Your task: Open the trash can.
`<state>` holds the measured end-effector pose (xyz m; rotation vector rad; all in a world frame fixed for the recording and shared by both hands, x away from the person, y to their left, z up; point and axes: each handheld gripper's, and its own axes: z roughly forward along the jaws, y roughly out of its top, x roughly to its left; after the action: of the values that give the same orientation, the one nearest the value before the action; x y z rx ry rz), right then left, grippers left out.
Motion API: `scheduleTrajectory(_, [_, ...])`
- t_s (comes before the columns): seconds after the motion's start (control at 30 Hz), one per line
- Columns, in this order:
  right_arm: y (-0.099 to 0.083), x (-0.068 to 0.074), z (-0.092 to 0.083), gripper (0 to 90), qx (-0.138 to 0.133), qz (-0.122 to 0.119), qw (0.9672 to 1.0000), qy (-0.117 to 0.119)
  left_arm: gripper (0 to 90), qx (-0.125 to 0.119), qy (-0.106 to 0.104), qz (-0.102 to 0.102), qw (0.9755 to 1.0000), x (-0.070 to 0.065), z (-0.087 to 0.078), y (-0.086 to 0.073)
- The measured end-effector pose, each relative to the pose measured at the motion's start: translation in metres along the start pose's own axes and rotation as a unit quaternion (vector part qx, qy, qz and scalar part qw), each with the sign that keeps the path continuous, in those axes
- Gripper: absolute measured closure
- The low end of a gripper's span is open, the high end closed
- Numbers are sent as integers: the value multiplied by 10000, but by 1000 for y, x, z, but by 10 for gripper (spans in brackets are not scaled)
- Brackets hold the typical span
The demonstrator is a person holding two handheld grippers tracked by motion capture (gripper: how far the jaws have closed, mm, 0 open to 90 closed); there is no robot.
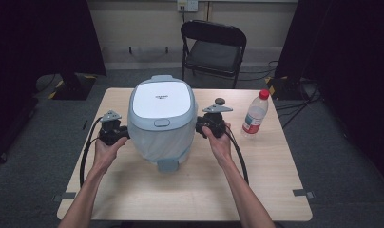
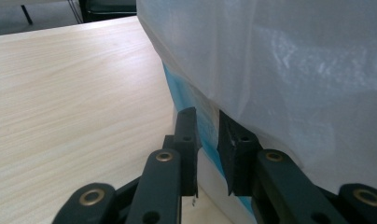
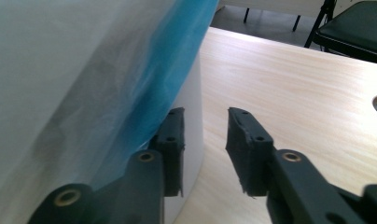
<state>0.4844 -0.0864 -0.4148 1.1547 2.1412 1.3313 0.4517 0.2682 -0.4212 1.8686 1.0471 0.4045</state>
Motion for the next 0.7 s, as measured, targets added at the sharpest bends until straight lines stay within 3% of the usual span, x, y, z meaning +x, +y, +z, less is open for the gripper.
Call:
scheduleTrajectory(0.07, [-2, 0, -6, 617, 42, 46, 10000, -57, 775, 30, -75, 32, 10000, -3, -2, -1])
scheduleTrajectory(0.13, [-5, 1, -10, 622, 43, 4, 9999, -103, 775, 41, -50, 122, 9999, -8, -3, -2])
scheduleTrajectory(0.23, [-8, 2, -16, 638, 48, -20, 9999, -98, 774, -25, -109, 31, 9999, -14, -5, -7])
scheduleTrajectory(0.3, [-10, 3, -19, 643, 32, 0, 10000, -76, 768, 37, -19, 128, 9999, -17, -7, -7])
scheduleTrajectory(0.4, [-13, 6, -24, 646, 42, -24, 10000, -83, 768, 76, -100, 117, 9999, -21, -9, -8])
scheduleTrajectory(0.53, [-15, 9, -30, 647, 75, -78, 9999, -114, 768, 139, -84, 252, 9996, -26, -12, -9])
scheduleTrajectory(0.7, [-20, 13, -37, 660, 61, -82, 9999, -70, 768, 23, -242, 134, 9996, -30, -18, -18])
